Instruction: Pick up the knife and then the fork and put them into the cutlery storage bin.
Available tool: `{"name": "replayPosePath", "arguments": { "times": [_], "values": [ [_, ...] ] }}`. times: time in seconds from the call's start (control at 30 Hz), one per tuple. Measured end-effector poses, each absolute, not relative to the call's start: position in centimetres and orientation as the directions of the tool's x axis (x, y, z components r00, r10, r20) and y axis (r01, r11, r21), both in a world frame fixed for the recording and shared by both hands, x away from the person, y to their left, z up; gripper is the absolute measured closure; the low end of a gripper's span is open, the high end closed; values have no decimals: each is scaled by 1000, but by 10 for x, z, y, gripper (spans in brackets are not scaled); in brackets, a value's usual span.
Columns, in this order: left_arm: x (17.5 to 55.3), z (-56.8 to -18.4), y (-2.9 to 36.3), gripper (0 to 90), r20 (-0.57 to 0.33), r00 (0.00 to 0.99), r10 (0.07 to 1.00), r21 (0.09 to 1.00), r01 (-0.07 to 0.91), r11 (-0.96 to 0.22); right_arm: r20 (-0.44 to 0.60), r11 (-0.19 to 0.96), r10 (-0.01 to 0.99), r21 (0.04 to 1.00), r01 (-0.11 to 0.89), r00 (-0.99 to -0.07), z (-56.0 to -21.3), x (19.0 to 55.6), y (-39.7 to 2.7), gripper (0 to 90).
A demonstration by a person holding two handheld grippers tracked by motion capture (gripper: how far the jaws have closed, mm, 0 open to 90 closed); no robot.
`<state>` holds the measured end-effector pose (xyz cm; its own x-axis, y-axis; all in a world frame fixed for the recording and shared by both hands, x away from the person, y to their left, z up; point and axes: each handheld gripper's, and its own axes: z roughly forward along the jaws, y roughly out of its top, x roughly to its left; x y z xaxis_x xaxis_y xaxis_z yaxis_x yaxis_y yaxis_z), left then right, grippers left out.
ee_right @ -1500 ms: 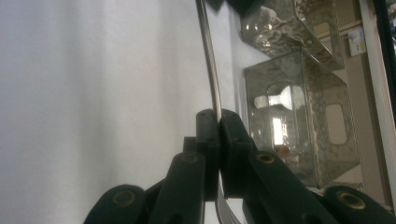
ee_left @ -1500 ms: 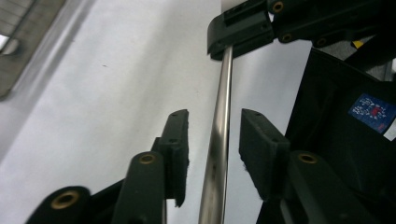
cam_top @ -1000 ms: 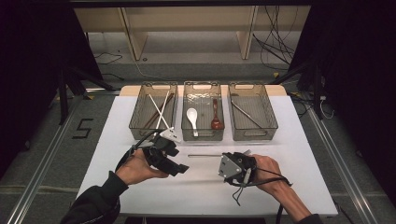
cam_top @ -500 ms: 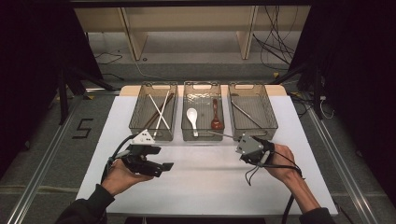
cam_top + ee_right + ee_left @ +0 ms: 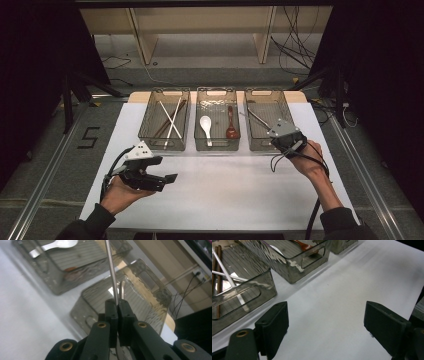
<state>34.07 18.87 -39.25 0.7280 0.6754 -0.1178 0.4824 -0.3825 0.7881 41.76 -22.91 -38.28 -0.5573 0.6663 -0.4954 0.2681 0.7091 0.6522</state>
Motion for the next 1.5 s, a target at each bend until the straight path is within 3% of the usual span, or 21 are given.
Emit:
{"name": "replayPosePath", "arguments": {
  "times": [0.73,1.5],
  "values": [
    [336,-400,196,172,-121,707,697,799,486,-354,-317,553,811,690,467,-492,-382,488,-236,886],
    [334,-404,194,157,-109,711,695,791,485,-373,-276,507,850,658,557,-448,-395,503,-242,883]
  ]
}}
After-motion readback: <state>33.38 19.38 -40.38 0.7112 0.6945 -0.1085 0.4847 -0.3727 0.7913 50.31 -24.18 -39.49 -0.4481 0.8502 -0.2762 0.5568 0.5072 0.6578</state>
